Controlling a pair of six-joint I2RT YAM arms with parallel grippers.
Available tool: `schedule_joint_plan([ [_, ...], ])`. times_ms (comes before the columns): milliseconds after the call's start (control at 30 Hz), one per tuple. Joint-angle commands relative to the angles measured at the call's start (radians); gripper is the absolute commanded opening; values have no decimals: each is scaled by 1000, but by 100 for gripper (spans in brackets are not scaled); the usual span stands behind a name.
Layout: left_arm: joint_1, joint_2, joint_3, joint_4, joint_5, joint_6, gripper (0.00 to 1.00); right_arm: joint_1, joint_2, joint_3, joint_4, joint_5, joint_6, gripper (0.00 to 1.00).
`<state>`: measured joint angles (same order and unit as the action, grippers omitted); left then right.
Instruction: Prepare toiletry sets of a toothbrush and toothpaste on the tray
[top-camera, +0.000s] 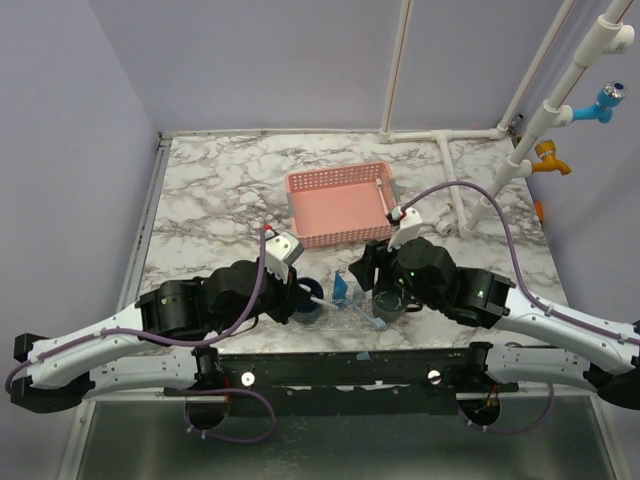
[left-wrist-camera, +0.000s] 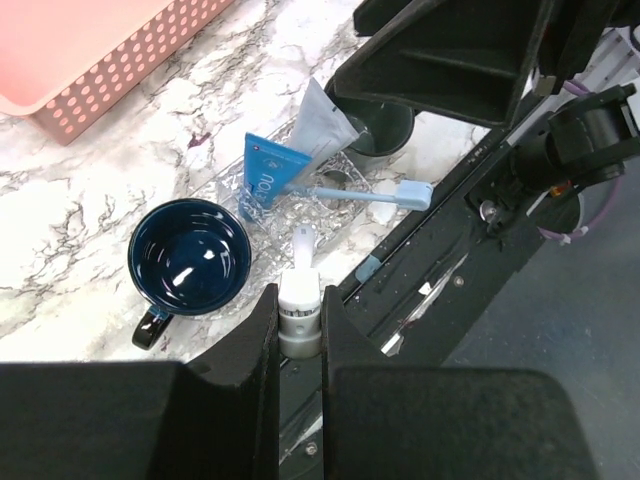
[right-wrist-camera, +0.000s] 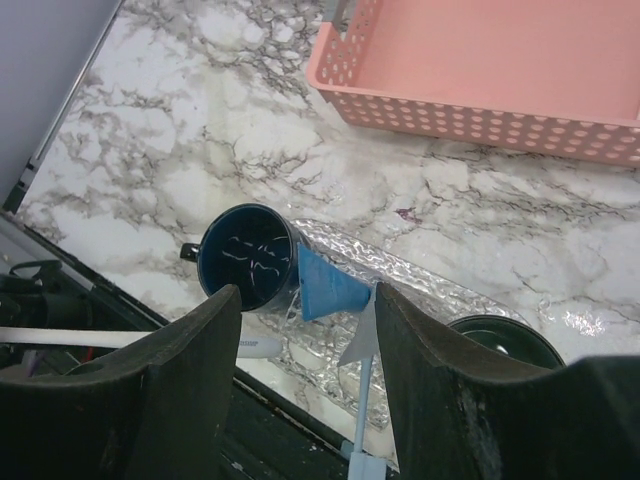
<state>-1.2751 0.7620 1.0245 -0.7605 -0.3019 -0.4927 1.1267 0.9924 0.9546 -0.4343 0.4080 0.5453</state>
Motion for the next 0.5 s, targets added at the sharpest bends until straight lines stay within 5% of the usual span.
schedule_joint_plan([
  [0, -15, 24, -14, 40, -62, -1, 0, 6, -50, -34, 48, 107, 74, 59],
  [467, -59, 102, -54, 85, -136, -6, 0, 5, -87, -71, 49, 129, 108, 59],
])
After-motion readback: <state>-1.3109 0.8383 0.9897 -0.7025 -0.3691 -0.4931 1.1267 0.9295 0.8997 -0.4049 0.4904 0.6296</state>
